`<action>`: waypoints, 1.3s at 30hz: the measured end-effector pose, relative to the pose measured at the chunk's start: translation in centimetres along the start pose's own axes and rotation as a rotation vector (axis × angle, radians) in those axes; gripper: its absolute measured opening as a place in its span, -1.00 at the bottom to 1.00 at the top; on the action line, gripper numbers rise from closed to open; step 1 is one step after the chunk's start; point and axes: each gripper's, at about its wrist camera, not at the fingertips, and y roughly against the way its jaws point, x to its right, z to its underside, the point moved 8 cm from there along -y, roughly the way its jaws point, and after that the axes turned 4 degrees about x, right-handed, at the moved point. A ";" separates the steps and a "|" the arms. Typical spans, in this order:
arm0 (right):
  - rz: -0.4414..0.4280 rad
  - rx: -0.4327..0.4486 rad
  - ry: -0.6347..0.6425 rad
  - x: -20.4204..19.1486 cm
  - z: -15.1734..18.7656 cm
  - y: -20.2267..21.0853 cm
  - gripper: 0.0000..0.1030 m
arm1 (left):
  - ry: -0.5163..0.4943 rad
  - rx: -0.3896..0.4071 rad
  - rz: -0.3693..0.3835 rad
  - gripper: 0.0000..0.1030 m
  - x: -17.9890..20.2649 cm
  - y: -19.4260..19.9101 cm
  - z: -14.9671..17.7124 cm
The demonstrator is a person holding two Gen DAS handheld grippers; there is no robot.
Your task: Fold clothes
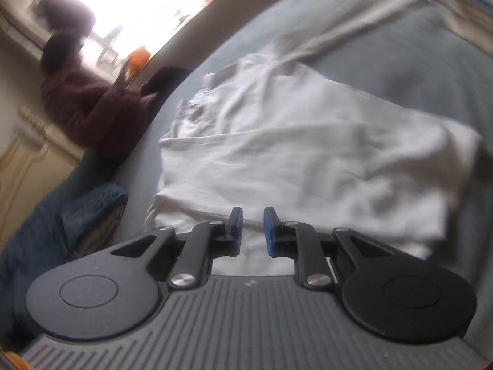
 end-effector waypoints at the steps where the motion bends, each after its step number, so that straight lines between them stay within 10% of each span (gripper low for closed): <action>1: -0.004 -0.008 0.043 -1.5 -0.6 -1.4 -0.64 | -0.020 0.015 -0.028 -0.12 -0.7 -0.2 -0.8; 8: -0.027 -0.079 0.390 -13.4 -5.1 -12.3 -0.54 | -0.189 0.077 -0.143 -0.03 -3.8 -4.3 -7.5; 17: 0.045 -0.168 0.913 -26.1 -9.0 -29.1 -0.18 | -0.086 0.122 -0.067 -0.10 -5.3 -8.5 -9.2; 30: 0.287 -0.380 0.795 -24.2 -11.5 -43.2 -0.38 | -0.011 0.188 -0.045 -0.56 -6.0 -8.9 -8.7; 35: 0.227 -0.421 0.747 -23.7 -11.1 -43.2 -0.94 | 0.021 0.198 -0.063 -0.78 -6.2 -8.8 -8.5; 39: 0.064 -0.343 0.567 -23.7 -12.7 -41.4 -0.98 | 0.084 0.210 -0.079 -0.91 -6.5 -8.2 -8.1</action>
